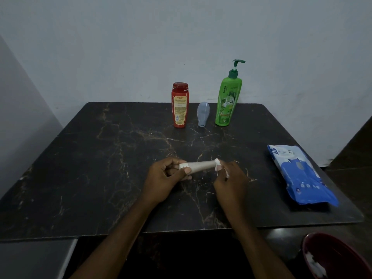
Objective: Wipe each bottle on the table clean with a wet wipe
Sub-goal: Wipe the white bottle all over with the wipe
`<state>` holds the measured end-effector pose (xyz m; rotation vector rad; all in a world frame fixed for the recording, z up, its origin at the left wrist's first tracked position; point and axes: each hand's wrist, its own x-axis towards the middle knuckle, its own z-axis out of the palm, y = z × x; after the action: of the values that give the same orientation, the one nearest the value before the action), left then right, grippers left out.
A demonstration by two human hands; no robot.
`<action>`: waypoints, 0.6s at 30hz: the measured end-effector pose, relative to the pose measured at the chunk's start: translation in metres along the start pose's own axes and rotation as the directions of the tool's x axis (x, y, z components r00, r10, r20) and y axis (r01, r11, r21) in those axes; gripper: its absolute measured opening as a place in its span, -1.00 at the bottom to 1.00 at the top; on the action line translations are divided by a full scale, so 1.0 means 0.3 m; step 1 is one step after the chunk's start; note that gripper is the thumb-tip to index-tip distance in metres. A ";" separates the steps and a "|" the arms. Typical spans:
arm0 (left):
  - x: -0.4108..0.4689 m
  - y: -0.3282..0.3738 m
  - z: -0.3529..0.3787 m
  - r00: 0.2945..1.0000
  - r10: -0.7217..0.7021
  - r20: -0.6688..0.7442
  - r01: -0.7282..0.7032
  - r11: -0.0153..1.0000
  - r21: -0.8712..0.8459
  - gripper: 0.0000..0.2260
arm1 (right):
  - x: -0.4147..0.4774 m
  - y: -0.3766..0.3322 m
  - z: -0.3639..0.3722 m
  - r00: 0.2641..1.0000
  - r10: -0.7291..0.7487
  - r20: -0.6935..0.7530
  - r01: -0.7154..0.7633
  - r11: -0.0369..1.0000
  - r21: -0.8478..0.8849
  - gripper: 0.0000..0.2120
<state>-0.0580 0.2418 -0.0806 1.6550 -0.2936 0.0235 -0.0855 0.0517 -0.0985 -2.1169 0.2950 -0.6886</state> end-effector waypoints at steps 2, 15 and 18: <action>0.002 -0.002 -0.005 1.000 0.016 -0.003 -0.016 0.999 0.042 -0.78 | 0.014 0.015 -0.002 0.993 0.116 0.007 -0.116 0.992 0.055 -0.82; 0.036 -0.027 -0.016 0.996 0.069 0.051 -0.079 0.965 0.251 -0.64 | -0.028 0.000 0.014 0.977 -0.153 0.150 0.143 0.987 0.075 -0.80; 0.041 -0.037 -0.004 0.999 0.046 -0.021 -0.039 0.962 0.271 -0.68 | -0.043 0.005 0.031 0.956 -0.248 0.156 0.237 0.968 0.088 -0.84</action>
<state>-0.0437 0.2416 -0.0891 1.9176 -0.3161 0.1234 -0.0907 0.0626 -0.1087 -2.1488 -0.0813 -0.6475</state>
